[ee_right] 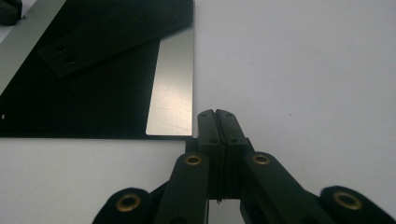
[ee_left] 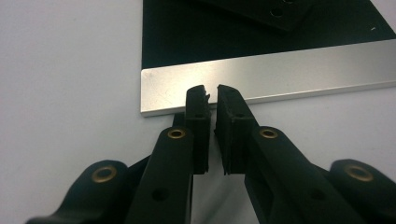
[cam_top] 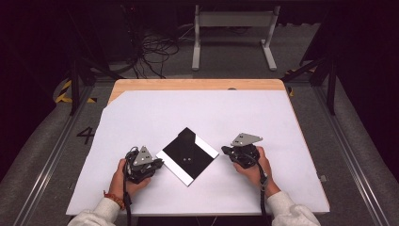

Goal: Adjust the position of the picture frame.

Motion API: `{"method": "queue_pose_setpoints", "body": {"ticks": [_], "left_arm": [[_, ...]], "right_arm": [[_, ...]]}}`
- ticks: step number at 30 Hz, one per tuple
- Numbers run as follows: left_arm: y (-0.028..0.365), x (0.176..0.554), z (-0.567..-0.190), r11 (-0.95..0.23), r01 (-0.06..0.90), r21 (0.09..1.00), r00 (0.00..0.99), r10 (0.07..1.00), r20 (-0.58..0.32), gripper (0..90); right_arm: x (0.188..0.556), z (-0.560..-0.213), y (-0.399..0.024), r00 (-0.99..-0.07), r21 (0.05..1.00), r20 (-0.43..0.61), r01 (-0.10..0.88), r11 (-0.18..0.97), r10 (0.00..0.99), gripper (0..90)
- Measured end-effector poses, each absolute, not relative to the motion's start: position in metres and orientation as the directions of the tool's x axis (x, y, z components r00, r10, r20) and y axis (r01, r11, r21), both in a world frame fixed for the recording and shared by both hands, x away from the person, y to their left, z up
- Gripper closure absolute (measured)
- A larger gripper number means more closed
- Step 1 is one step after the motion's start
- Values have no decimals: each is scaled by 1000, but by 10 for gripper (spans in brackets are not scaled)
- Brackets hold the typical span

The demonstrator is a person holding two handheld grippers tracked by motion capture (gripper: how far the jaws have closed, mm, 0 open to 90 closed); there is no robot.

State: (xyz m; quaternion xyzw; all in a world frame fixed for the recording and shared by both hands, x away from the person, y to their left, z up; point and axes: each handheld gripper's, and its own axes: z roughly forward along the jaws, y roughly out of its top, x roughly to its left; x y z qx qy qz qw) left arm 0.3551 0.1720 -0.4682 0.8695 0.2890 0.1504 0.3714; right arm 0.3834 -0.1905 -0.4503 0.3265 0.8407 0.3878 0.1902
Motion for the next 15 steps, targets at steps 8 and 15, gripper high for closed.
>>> {"method": "queue_pose_setpoints", "body": {"ticks": [8, 15], "left_arm": [[168, 359, -468, -565, 382, 732, 791, 609, 58, 833], [160, 365, -467, -577, 368, 729, 805, 590, 61, 820]], "right_arm": [[389, -456, -183, -711, 763, -79, 408, 501, 699, 900], [391, -457, -183, -718, 756, -70, 415, 507, 692, 900]]}}
